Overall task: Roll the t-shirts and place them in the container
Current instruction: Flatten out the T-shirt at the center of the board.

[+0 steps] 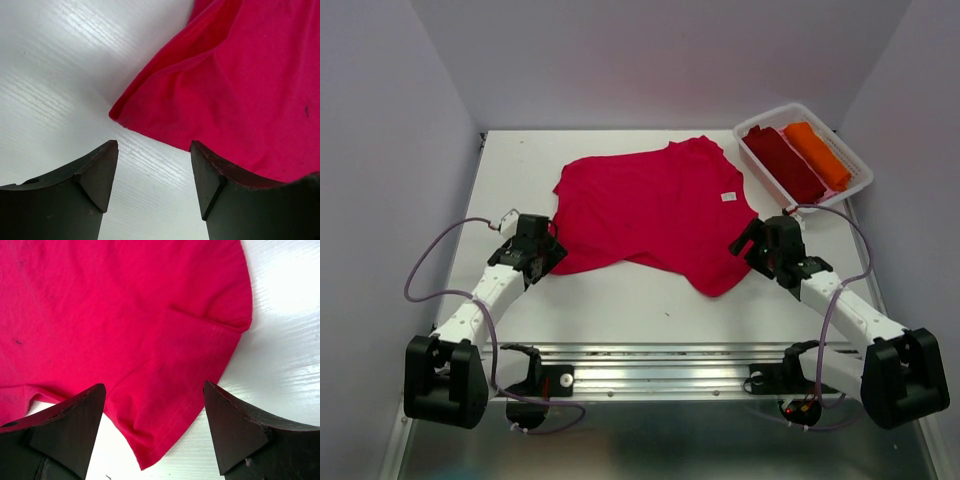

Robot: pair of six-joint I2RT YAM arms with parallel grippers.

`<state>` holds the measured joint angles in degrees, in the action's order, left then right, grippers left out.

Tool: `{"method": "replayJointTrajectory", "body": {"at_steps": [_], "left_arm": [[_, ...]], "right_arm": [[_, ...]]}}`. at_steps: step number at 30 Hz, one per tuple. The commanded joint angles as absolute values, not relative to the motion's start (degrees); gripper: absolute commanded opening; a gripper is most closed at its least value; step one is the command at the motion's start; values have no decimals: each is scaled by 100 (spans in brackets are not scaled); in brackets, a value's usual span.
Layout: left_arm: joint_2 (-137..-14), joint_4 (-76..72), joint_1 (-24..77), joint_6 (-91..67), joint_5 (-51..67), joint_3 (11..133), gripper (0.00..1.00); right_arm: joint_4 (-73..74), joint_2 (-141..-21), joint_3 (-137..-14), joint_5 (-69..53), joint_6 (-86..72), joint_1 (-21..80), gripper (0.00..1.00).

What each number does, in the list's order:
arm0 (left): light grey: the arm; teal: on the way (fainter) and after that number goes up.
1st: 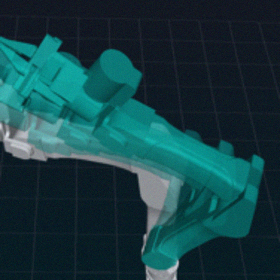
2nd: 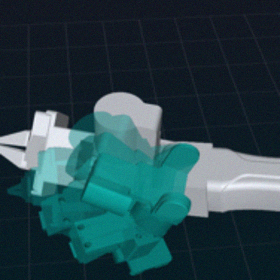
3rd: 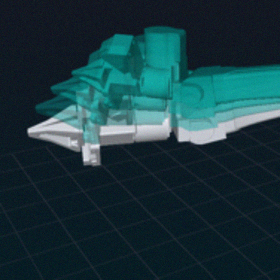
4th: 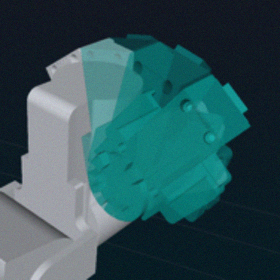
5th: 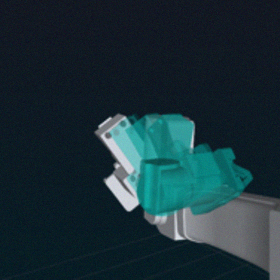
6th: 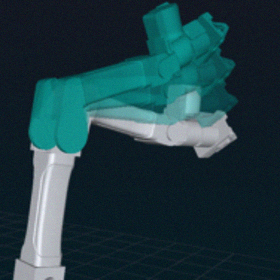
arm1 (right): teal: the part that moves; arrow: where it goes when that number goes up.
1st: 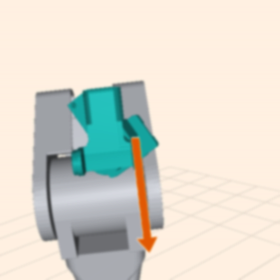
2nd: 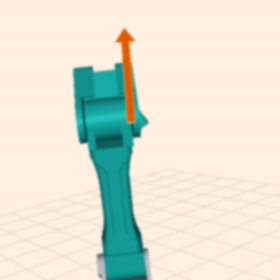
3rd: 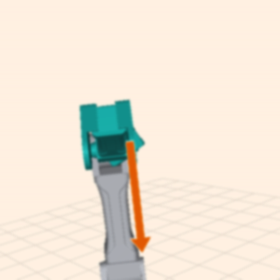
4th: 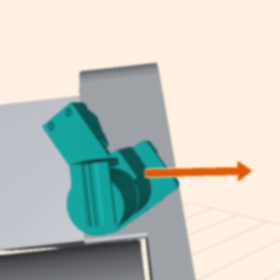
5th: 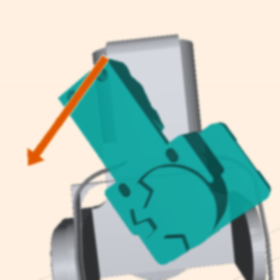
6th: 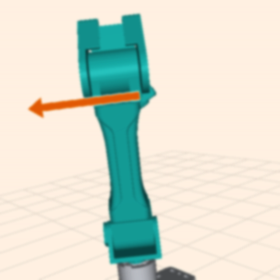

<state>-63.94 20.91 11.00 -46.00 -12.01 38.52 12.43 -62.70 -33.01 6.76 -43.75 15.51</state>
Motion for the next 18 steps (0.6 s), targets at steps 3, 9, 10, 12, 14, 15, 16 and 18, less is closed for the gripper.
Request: {"method": "replayJointTrajectory", "body": {"at_steps": [3, 9, 10, 12, 14, 15, 16, 18], "left_arm": [[-6232, 2074, 1081, -5352, -1854, 3516, 71], [-6284, 1769, 1090, -5467, -1933, 3191, 77], [-6328, 1636, 1090, -5432, -1934, 3156, 74], [-6424, 1364, 1090, -5388, -1907, 3076, 69], [-6617, 1047, 1081, -5318, -1776, 3067, 65], [-6688, 924, 1081, -5291, -1732, 3076, 64], [-6828, 879, 1081, -5291, -1636, 3120, 61], [-6925, 731, 1090, -5282, -1609, 3138, 58]], "right_arm": [[791, -6319, -3278, 431, -4377, 1608, 85], [826, -6346, -3331, 413, -4386, 1608, 85], [817, -6337, -3331, 413, -4386, 1608, 85], [844, -6337, -3322, 404, -4395, 1608, 84], [861, -6337, -3322, 396, -4395, 1608, 85], [887, -6337, -3322, 396, -4386, 1608, 84], [879, -6346, -3322, 404, -4421, 1608, 84], [888, -6363, -3427, 378, -4456, 1608, 84]]}}
